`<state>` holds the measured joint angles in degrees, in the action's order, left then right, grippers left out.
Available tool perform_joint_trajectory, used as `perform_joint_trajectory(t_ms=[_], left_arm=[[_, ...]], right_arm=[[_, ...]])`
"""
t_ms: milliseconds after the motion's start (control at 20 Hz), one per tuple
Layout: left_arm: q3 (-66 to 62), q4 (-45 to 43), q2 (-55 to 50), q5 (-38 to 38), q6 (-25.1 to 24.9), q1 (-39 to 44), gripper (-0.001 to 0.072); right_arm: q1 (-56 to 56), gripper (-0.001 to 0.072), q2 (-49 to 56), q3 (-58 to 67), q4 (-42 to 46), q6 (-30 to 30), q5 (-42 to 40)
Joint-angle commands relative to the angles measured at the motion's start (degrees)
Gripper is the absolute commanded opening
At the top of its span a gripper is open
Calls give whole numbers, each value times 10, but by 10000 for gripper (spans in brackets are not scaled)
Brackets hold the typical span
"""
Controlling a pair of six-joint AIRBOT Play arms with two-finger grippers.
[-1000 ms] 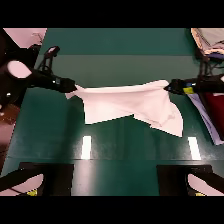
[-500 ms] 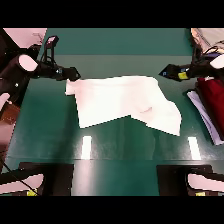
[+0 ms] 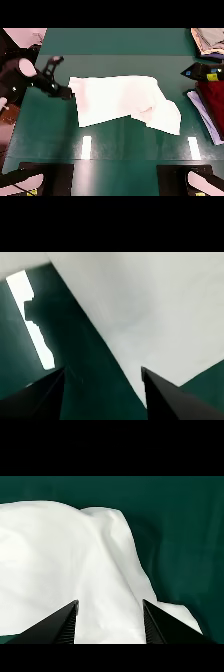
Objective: Fold the shirts.
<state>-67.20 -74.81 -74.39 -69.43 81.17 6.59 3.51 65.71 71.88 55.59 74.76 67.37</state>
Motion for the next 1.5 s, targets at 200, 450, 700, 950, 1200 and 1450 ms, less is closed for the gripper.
perform_joint_trajectory(t_ms=[200, 450, 700, 950, 1200, 1450], left_arm=[[213, 111, 67, 73, 40, 0, 546], [299, 221, 75, 120, 10, 0, 546], [316, 266, 75, 190, 9, 0, 545], [317, 291, 60, 193, 9, 1, 544], [313, 300, 61, 218, 9, 1, 24], [215, 179, 104, 134, 14, 1, 23]], right_arm=[[23, 446, -99, -100, -1, -20, -25], [22, 447, -107, -102, -6, -21, -26], [22, 446, -107, -102, -6, -21, -21], [22, 446, -107, -102, -6, -21, -20], [25, 446, -107, -102, -4, -22, -15], [93, 440, -62, -103, -4, -46, 59]])
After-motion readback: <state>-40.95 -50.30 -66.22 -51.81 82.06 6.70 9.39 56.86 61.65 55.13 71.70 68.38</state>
